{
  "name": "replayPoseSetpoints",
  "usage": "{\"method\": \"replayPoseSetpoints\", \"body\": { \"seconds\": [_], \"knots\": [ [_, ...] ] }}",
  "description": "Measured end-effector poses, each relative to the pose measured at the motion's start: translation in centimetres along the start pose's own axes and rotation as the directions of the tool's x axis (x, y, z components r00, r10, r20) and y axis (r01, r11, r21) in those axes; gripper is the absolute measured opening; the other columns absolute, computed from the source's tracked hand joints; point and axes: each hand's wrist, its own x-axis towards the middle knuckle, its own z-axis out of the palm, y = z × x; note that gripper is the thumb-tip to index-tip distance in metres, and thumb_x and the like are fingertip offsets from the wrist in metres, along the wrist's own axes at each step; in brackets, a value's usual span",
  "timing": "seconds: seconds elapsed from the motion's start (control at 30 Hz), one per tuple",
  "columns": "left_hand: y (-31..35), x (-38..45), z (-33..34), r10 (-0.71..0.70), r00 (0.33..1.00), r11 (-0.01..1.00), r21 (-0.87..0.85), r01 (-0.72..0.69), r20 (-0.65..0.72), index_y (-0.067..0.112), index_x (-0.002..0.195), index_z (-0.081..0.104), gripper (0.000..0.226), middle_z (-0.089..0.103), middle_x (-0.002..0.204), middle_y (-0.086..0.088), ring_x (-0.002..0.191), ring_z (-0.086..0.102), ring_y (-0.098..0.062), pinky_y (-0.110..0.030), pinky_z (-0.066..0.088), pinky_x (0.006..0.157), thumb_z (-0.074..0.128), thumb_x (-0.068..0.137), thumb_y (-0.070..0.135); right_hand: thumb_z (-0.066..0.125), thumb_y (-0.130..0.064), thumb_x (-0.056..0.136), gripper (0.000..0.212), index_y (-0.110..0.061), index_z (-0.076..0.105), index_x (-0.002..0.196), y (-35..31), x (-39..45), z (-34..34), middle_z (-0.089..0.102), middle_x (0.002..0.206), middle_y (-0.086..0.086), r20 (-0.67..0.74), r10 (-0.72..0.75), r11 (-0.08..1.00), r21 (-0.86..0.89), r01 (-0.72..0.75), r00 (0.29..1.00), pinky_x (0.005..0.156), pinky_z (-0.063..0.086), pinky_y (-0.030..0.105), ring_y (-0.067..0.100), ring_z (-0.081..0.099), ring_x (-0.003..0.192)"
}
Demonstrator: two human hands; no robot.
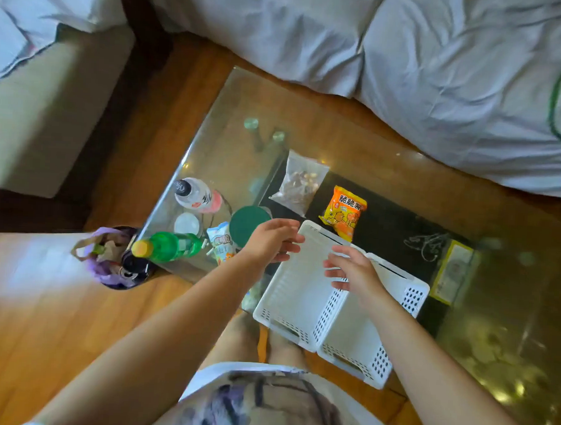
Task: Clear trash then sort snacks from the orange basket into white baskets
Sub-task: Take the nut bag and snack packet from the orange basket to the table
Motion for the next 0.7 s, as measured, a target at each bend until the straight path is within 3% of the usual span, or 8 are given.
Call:
{"method": "replayPoseSetpoints", "body": {
  "seconds": [0.1,0.23,0.33,0.4,0.5,0.63,0.7],
  "knots": [
    [-3.3,-4.7,-4.0,-0.025,0.992,0.983,-0.184,0.002,-0.123,0.023,0.089,0.06,0.018,0.066,0.054,0.01,0.044,0.057,0.0,-0.014,0.045,0.046,0.047,0.094,0.011,0.05,-0.011,0.092,0.015,-0.018,0.054,0.104,0.3,-2.4,2.5,0.062,0.082,0.007,0.04,0.025,0.996,-0.085,-0.021,0.999,0.063,0.046,0.028,0.018,0.059,0.072],
    [-9.0,-10.4,-10.3,-0.148,0.929,0.862,-0.505,-0.047,-0.338,0.015,0.095,0.058,0.015,0.065,0.057,0.003,0.036,0.048,-0.002,-0.015,0.034,0.042,0.044,0.095,0.011,0.048,-0.012,0.093,0.011,-0.014,0.054,0.102,0.1,-4.7,7.1,0.058,0.076,0.006,0.088,0.013,0.974,-0.228,0.007,0.996,0.058,0.043,0.025,0.016,0.055,0.066],
    [-14.3,-14.8,-14.4,-0.258,0.85,0.802,-0.592,-0.076,-0.459,0.009,0.106,0.052,0.014,0.058,0.068,-0.005,0.033,0.046,-0.002,-0.012,0.03,0.037,0.043,0.096,0.008,0.049,-0.011,0.093,0.012,-0.013,0.054,0.104,0.0,-6.4,11.7,0.057,0.074,0.005,0.167,0.006,0.934,-0.352,0.054,0.986,0.055,0.04,0.023,0.014,0.052,0.061],
    [-18.5,-17.8,-16.6,-0.335,0.787,0.791,-0.608,-0.063,-0.519,0.007,0.11,0.054,0.018,0.058,0.072,-0.005,0.043,0.052,-0.006,-0.015,0.034,0.041,0.044,0.095,0.008,0.049,-0.011,0.093,0.014,-0.012,0.053,0.106,0.2,-7.5,15.2,0.057,0.073,0.005,0.224,0.012,0.887,-0.453,0.093,0.975,0.053,0.038,0.022,0.012,0.051,0.059],
    [-25.2,-22.2,-19.0,-0.444,0.716,0.735,-0.676,-0.054,-0.54,0.003,0.118,0.053,0.025,0.058,0.075,-0.004,0.06,0.051,-0.014,-0.022,0.033,0.049,0.044,0.096,0.008,0.05,-0.013,0.093,0.014,-0.012,0.053,0.107,1.2,-9.3,21.0,0.056,0.07,0.004,0.288,0.026,0.807,-0.571,0.15,0.957,0.045,0.037,0.018,0.01,0.051,0.052],
    [-34.0,-27.1,-21.5,-0.594,0.645,0.565,-0.82,-0.091,-0.481,-0.002,0.126,0.049,0.032,0.058,0.079,-0.009,0.062,0.049,-0.017,-0.024,0.038,0.05,0.043,0.096,0.008,0.049,-0.015,0.093,0.015,-0.015,0.053,0.108,3.9,-12.0,28.8,0.059,0.074,0.004,0.342,0.04,0.7,-0.68,0.218,0.939,0.053,0.041,0.023,0.015,0.054,0.06],
    [-37.9,-29.2,-22.7,-0.655,0.619,0.45,-0.882,-0.141,-0.433,-0.003,0.128,0.048,0.034,0.061,0.1,-0.02,0.078,0.056,-0.026,-0.035,0.046,0.069,0.044,0.097,0.011,0.05,-0.018,0.093,0.014,-0.017,0.054,0.106,5.7,-13.5,32.5,0.061,0.077,0.004,0.356,0.032,0.637,-0.728,0.255,0.934,0.054,0.045,0.023,0.015,0.057,0.062]
  ]
}}
